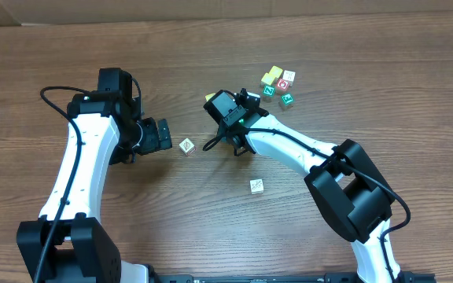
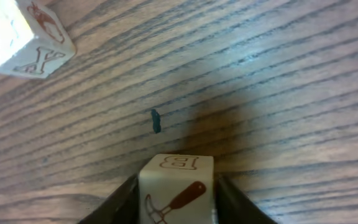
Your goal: Flip 3 blocks
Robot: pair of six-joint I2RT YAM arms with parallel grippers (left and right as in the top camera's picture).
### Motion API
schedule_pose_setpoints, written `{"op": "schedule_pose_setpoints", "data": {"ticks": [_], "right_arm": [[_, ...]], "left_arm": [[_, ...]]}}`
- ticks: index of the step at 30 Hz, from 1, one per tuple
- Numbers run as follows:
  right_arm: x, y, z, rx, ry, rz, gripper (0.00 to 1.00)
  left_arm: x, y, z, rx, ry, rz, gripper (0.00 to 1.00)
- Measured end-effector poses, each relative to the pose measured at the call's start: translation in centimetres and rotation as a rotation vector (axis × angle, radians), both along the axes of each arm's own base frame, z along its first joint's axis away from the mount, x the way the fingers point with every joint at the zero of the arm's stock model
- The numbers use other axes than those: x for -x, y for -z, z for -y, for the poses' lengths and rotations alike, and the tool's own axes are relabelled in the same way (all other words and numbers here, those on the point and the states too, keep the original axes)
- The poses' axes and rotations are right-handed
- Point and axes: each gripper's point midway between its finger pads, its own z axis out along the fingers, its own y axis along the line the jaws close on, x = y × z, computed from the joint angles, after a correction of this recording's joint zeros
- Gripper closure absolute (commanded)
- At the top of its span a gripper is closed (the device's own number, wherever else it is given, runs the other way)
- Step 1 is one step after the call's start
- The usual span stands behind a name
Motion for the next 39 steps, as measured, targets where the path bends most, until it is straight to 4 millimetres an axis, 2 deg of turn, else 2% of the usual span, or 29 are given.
{"op": "schedule_pose_setpoints", "data": {"ticks": [7,10,15,22,26,32,36,39], "right_arm": [[0.9,-0.1,0.9,0.065,-0.043,-0.038,0.78],[1.8,-0.2,1.6,0.091,-0.059,-0.076,0.74],[4.2,-1.2,1.6,0.071,-0.129,-0.171,0.73],[8.7,-4.6,1.8,0.005,-0.213,-0.320,0.72],[10.9,-4.7,2.4,0.024,-0.228,-0.402,0.71],[13.6,-4.7,0.3,0.041,-0.318,-0.420,0.64],[16.1,-4.7,-0.9,0.073,-0.384,-0.437,0.64],[17.1,-4.7,-1.1,0.094,-0.407,-0.446,0.65]], "left_arm": [[0.0,0.0,0.0,0.000,0.000,0.000,0.00],[0.0,0.0,0.0,0.000,0.000,0.000,0.00],[0.0,0.0,0.0,0.000,0.000,0.000,0.00],[0.0,0.0,0.0,0.000,0.000,0.000,0.00],[0.0,0.0,0.0,0.000,0.000,0.000,0.00],[0.0,0.0,0.0,0.000,0.000,0.000,0.00],[0.0,0.0,0.0,0.000,0.000,0.000,0.00],[0.0,0.0,0.0,0.000,0.000,0.000,0.00]]}}
